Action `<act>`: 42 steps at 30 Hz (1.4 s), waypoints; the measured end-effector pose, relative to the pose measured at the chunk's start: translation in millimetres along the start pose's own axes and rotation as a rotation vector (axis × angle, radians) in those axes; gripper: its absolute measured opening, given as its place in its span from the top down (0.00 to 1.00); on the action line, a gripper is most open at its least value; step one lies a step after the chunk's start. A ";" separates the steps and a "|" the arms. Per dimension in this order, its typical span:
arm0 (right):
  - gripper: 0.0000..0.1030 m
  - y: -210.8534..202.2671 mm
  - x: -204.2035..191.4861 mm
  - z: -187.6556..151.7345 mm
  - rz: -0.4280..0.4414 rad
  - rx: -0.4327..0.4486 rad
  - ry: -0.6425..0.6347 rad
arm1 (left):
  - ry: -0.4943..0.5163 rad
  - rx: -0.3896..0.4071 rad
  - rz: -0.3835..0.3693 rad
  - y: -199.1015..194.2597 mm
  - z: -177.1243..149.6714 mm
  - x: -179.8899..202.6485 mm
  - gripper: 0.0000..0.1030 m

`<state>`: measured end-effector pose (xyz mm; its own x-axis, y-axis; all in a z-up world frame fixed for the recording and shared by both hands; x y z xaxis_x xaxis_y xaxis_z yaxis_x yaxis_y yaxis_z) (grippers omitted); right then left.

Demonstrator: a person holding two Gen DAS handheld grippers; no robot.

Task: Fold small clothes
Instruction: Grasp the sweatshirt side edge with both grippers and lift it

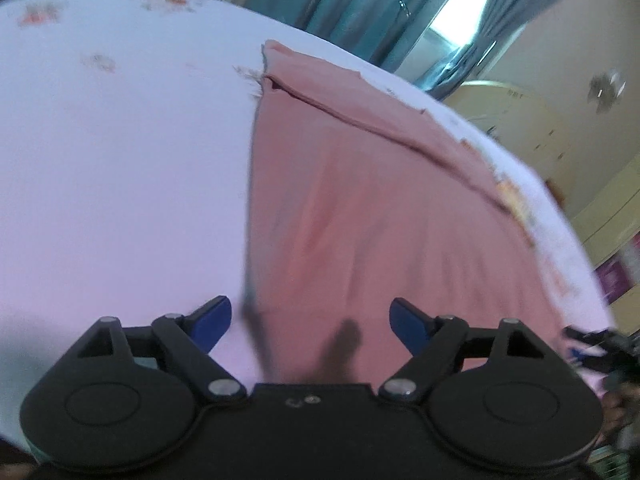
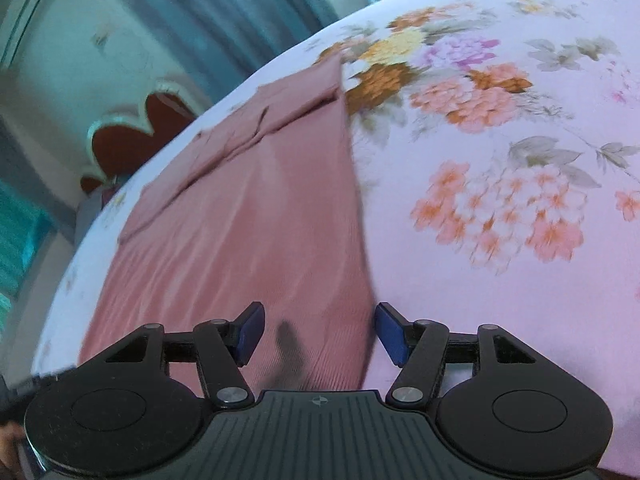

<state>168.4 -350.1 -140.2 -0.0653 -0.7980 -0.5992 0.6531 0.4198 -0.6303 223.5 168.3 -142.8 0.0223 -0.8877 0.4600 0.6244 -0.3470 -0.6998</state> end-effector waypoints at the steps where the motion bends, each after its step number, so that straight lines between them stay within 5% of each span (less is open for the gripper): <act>1: 0.40 4.4 0.6 2.7 0.020 -0.016 0.013 | -0.030 -0.012 -0.035 5.4 1.3 0.9 0.36; 2: 0.40 7.3 -0.8 3.6 0.034 -0.026 0.012 | -0.061 -0.028 -0.070 11.4 2.6 1.6 0.50; 4: 0.41 9.8 -5.6 -0.2 0.075 -0.050 0.014 | -0.113 -0.066 -0.138 22.0 -2.9 4.7 0.59; 6: 0.63 11.3 -12.3 -12.8 0.123 -0.097 0.003 | -0.111 -0.064 -0.151 25.6 -10.0 10.0 0.59; 9: 0.82 9.5 -9.2 -22.2 0.135 -0.090 0.008 | -0.130 -0.034 -0.156 27.3 -14.3 8.0 0.62; 11: 0.87 8.9 1.1 -19.0 0.146 -0.072 0.065 | -0.171 -0.026 -0.143 28.7 -13.2 0.9 0.79; 14: 0.87 2.9 5.5 -7.6 0.162 -0.044 0.084 | -0.176 -0.007 -0.135 28.1 -11.3 -1.3 0.85; 17: 0.87 -0.9 2.4 -2.0 0.170 -0.043 0.056 | -0.154 0.048 -0.141 20.9 -13.0 6.3 0.80; 18: 0.87 1.1 2.3 0.5 0.161 -0.038 0.051 | -0.171 0.068 -0.138 18.5 -13.2 5.4 0.72; 20: 0.87 6.4 4.1 6.0 0.149 -0.035 0.066 | -0.214 0.111 -0.102 16.3 -10.5 -3.3 0.33; 22: 0.87 13.0 7.1 11.0 0.149 -0.042 0.088 | -0.271 0.148 -0.113 19.6 -1.2 -9.6 0.26; 29: 0.86 29.9 7.3 17.1 0.152 -0.058 0.103 | -0.285 0.144 -0.131 45.0 28.0 -7.8 0.27; 33: 0.86 25.3 16.1 10.7 0.175 -0.074 0.118 | -0.314 0.075 -0.299 44.2 14.4 -3.3 0.34; 38: 0.86 9.6 30.4 11.1 0.179 -0.042 0.138 | -0.315 0.076 -0.319 26.6 -14.8 -11.8 0.49; 42: 0.86 16.5 34.4 22.3 0.179 -0.041 0.162 | -0.387 0.098 -0.317 29.0 -9.0 -18.3 0.50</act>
<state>193.7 -380.3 -160.1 -0.0740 -0.6307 -0.7725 0.6343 0.5680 -0.5245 234.1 171.8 -176.5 0.0959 -0.5597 0.8231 0.7170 -0.5347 -0.4472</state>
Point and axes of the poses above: each gripper's, at about its wrist camera, not at the fingertips, and y roughly the way its jaws point, x to its right, z to its top, the point moved 6 cm from there along y, roughly the way its jaws point, and after that the axes turned 2 degrees about x, right-handed, at the moved point
